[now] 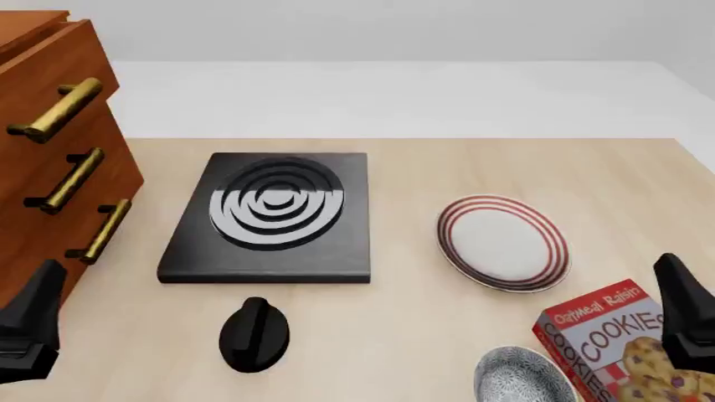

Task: Pick the akita bowl on the ramekin and place it on the plate.

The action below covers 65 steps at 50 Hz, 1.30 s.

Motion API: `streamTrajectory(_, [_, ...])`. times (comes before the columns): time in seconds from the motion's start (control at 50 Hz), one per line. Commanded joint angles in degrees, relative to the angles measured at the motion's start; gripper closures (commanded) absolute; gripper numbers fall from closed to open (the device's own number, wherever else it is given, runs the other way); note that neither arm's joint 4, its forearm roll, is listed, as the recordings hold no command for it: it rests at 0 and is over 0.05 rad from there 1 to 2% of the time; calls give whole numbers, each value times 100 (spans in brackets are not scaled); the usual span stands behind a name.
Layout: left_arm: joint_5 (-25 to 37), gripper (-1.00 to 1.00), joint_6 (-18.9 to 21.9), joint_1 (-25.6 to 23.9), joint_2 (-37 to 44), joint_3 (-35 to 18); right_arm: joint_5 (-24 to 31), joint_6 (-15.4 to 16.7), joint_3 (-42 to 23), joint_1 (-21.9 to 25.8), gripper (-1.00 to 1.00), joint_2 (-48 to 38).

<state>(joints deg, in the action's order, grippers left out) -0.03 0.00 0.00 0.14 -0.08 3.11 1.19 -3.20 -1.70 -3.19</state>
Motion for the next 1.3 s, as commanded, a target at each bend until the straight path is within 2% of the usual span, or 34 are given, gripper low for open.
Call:
streamTrajectory(0.02, [-7,-100,0,0,28,-16,-230,-195,198,127,-100,296])
streamTrajectory(0.04, [-7,-100,0,0,28,-16,-172,-362,86,158,-100,247])
streamTrajectory(0.08, [-7,-100,0,0,28,-16,37,-103,-120,200,-100,230])
streamTrajectory(0.12, [-7,-100,0,0,28,-16,220,-272,-277,219,-100,260])
streamTrajectory(0.28, [-7,-100,0,0,28,-16,1023,-200,-922,493,-100,121])
streamTrajectory(0.32, [-7,-100,0,0,28,-16,1220,-289,-1078,673,-100,43])
streamTrajectory(0.36, [-7,-100,0,0,28,-16,1359,-304,-1230,638,-100,-65])
streamTrajectory(0.4, [-7,-100,0,0,28,-16,1518,-97,-1442,741,-100,-278])
streamTrajectory(0.46, [-7,-100,0,0,28,-16,1666,-104,-1591,868,-100,-398])
streamTrajectory(0.48, [-7,-100,0,0,28,-16,1696,-121,-1620,864,-100,-397])
streamTrajectory(0.52, [-7,-100,0,0,28,-16,1817,66,-1691,977,-100,-482])
streamTrajectory(0.6, [-7,-100,0,0,28,-16,2173,66,-1720,1128,-100,-270])
streamTrajectory(0.66, [-7,-100,0,0,28,-16,2288,293,-1644,1270,-100,-260])
streamTrajectory(0.68, [-7,-100,0,0,28,-16,2313,257,-1593,1333,-100,-280])
streamTrajectory(0.7, [-7,-100,0,0,28,-16,2349,315,-1555,1346,-100,-274])
streamTrajectory(0.74, [-7,-100,0,0,28,-16,2478,627,-1506,1373,-100,-168])
streamTrajectory(0.8, [-7,-100,0,0,28,-16,2613,520,-1414,1586,-100,-227])
streamTrajectory(0.84, [-7,-100,0,0,28,-16,2770,555,-1510,1559,-100,-156])
streamTrajectory(0.88, [-7,-100,0,0,28,-16,3003,774,-1571,1698,-100,-166])
streamTrajectory(0.92, [-7,-100,0,0,28,-16,3177,666,-1608,1816,-100,-179])
streamTrajectory(0.96, [-7,-100,0,0,28,-16,3303,698,-1658,1747,-100,-118])
streamTrajectory(1.08, [-7,-100,0,0,28,-16,3551,1113,-1786,1801,-100,-277])
streamTrajectory(1.12, [-7,-100,0,0,28,-16,3567,1054,-1885,1819,-100,-423])
streamTrajectory(1.16, [-7,-100,0,0,28,-16,3536,1184,-1861,1925,-100,-744])
streamTrajectory(1.2, [-7,-100,0,0,28,-16,3573,1119,-1964,2001,-100,-850])
streamTrajectory(1.26, [-7,-100,0,0,28,-16,3676,1211,-2142,1981,-100,-978])
streamTrajectory(1.3, [-7,-100,0,0,28,-16,3729,1160,-2174,2169,-100,-1105])
